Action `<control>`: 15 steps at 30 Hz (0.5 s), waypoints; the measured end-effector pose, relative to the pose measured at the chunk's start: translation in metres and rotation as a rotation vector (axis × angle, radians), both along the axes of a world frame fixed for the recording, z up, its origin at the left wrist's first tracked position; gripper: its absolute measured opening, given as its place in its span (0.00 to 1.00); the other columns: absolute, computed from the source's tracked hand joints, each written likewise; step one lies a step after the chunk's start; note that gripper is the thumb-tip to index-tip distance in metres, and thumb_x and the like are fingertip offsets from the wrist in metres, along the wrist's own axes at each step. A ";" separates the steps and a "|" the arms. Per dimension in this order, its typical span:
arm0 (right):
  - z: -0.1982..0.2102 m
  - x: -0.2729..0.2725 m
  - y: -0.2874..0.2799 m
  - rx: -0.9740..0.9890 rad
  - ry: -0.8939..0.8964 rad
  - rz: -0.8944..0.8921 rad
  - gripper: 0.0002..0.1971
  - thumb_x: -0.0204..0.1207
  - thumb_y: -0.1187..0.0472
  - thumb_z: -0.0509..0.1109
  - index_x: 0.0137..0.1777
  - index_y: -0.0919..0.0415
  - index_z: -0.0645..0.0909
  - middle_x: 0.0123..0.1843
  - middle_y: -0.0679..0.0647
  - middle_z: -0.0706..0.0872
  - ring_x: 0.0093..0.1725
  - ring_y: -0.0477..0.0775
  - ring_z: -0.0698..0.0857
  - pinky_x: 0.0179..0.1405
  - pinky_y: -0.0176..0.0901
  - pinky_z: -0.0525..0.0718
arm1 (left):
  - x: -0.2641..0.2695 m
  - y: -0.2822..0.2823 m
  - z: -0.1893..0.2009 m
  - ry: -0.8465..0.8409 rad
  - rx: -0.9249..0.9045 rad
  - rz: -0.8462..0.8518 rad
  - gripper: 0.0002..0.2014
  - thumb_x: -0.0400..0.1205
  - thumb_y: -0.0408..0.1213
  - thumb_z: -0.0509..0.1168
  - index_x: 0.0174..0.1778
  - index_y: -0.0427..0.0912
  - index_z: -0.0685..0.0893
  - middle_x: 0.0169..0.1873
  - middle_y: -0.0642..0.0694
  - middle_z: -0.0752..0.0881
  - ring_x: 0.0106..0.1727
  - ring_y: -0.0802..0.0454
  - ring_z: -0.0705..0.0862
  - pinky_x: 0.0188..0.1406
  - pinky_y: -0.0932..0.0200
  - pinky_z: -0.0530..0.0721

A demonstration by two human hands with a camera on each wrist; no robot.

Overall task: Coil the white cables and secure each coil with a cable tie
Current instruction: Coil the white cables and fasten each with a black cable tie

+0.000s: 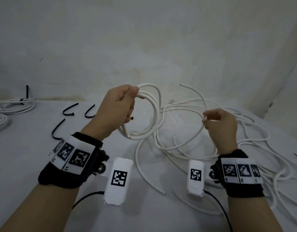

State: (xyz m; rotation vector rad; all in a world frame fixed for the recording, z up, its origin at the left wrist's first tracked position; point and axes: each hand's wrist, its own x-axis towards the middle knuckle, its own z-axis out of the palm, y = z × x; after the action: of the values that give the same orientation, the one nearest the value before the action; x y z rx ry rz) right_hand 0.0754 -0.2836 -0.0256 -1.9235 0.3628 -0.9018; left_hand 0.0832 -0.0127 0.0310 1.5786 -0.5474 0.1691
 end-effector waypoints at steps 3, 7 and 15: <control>-0.009 0.003 -0.016 -0.115 0.339 0.019 0.07 0.73 0.69 0.74 0.50 0.65 0.87 0.52 0.63 0.89 0.50 0.60 0.85 0.53 0.43 0.78 | -0.002 -0.003 -0.001 0.031 0.001 -0.047 0.17 0.88 0.38 0.54 0.33 0.43 0.79 0.18 0.55 0.63 0.18 0.61 0.58 0.16 0.71 0.59; -0.009 0.006 -0.011 -0.345 0.419 0.012 0.08 0.76 0.60 0.73 0.49 0.65 0.87 0.58 0.65 0.85 0.57 0.61 0.83 0.49 0.35 0.71 | -0.005 -0.007 -0.003 0.032 0.065 -0.080 0.18 0.88 0.37 0.54 0.32 0.44 0.80 0.19 0.54 0.63 0.19 0.59 0.58 0.15 0.69 0.59; 0.022 -0.018 0.061 -0.328 -0.129 0.580 0.15 0.85 0.55 0.61 0.69 0.43 0.73 0.70 0.43 0.73 0.71 0.42 0.73 0.66 0.37 0.74 | -0.013 -0.011 0.000 0.023 0.196 -0.177 0.16 0.87 0.38 0.55 0.33 0.42 0.78 0.18 0.55 0.63 0.19 0.59 0.57 0.15 0.68 0.57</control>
State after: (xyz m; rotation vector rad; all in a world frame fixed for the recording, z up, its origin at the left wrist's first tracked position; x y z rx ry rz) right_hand 0.0579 -0.2226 -0.0038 -2.0825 -0.4313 -0.7135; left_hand 0.0706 -0.0232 0.0314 1.7098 -0.6989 -0.0382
